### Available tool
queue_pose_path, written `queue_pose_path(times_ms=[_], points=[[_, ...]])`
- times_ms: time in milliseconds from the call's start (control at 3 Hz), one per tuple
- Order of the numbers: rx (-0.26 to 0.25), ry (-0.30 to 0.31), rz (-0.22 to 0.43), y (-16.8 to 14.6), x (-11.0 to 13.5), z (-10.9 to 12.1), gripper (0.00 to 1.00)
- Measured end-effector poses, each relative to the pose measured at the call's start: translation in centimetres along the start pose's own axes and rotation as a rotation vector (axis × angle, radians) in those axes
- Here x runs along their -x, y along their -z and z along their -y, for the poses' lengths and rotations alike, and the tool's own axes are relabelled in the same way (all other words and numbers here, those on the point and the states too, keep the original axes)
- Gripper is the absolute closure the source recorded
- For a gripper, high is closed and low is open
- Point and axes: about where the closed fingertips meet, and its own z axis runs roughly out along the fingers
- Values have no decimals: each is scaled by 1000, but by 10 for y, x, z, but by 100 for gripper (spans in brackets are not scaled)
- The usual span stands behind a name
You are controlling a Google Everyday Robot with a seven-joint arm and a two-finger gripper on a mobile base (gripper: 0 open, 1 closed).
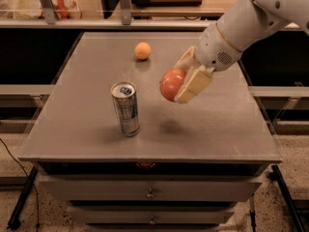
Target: Move apple near redbull can
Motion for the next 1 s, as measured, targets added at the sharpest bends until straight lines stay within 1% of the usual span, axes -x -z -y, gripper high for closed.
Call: queue_pose_path(times_ms=[333,667,1000], points=[[87,32,21,-26,6,-20,100],[127,52,35,-43,11,-30,100],[134,62,48,-54,15,-33,100]])
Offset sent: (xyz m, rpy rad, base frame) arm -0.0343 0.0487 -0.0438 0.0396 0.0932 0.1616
